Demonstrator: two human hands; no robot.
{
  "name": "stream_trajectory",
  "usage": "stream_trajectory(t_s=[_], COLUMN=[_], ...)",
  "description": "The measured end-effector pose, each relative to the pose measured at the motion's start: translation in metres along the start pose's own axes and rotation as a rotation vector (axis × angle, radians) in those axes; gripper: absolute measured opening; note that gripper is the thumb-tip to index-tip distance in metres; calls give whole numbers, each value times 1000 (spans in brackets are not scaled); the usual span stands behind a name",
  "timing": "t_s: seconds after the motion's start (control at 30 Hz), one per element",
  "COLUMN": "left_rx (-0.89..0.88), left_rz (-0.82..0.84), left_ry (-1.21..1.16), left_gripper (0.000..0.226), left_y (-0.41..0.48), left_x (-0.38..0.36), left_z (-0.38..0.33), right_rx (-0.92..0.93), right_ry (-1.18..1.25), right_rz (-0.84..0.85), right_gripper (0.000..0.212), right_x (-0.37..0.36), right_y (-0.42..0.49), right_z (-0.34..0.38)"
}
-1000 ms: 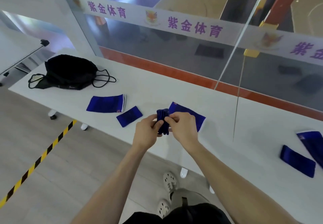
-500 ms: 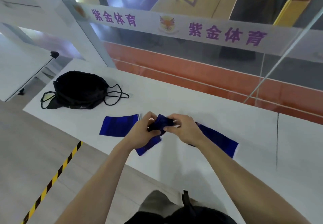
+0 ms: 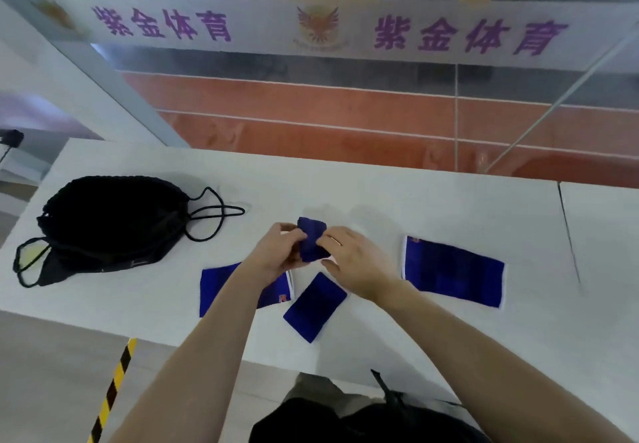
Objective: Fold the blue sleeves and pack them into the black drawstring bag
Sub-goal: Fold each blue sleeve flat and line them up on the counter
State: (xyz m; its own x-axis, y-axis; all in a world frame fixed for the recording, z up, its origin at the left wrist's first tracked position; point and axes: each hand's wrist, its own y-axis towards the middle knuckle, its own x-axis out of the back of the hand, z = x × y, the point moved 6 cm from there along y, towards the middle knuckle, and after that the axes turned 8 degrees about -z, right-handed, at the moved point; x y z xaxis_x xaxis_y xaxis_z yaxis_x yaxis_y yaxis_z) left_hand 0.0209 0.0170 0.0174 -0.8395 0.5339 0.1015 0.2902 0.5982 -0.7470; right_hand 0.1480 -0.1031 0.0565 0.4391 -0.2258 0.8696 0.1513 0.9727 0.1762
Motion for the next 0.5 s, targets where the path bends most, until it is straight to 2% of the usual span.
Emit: stream_trajectory(t_s=[0.1,0.2,0.27,0.33,0.43,0.5], left_rx=[-164,-336,-448,-547,-718,-869], left_rz=[-81,-24,36,60,-6,-72], left_ry=[288,525,666,744,843,974], left_gripper=[36,33,30,27,20,17], left_y=[36,58,62,65,70,68], left_x=[16,13,2,-6,-9,-9], left_z=[1,6,12,19,27,26], right_rx=[-292,-461,-452,-323,-149,-191], right_ry=[-33,-72,-100,-114,-147,-147], right_rz=[150,205,221,242,315,299], right_gripper=[50,51,53,52,51,54], right_x=[-29,-51,-65,-81,-105,-110], right_y=[-16,-43,-61,-75,-96,-103], right_z=[-6,-7,-1,8,17,11])
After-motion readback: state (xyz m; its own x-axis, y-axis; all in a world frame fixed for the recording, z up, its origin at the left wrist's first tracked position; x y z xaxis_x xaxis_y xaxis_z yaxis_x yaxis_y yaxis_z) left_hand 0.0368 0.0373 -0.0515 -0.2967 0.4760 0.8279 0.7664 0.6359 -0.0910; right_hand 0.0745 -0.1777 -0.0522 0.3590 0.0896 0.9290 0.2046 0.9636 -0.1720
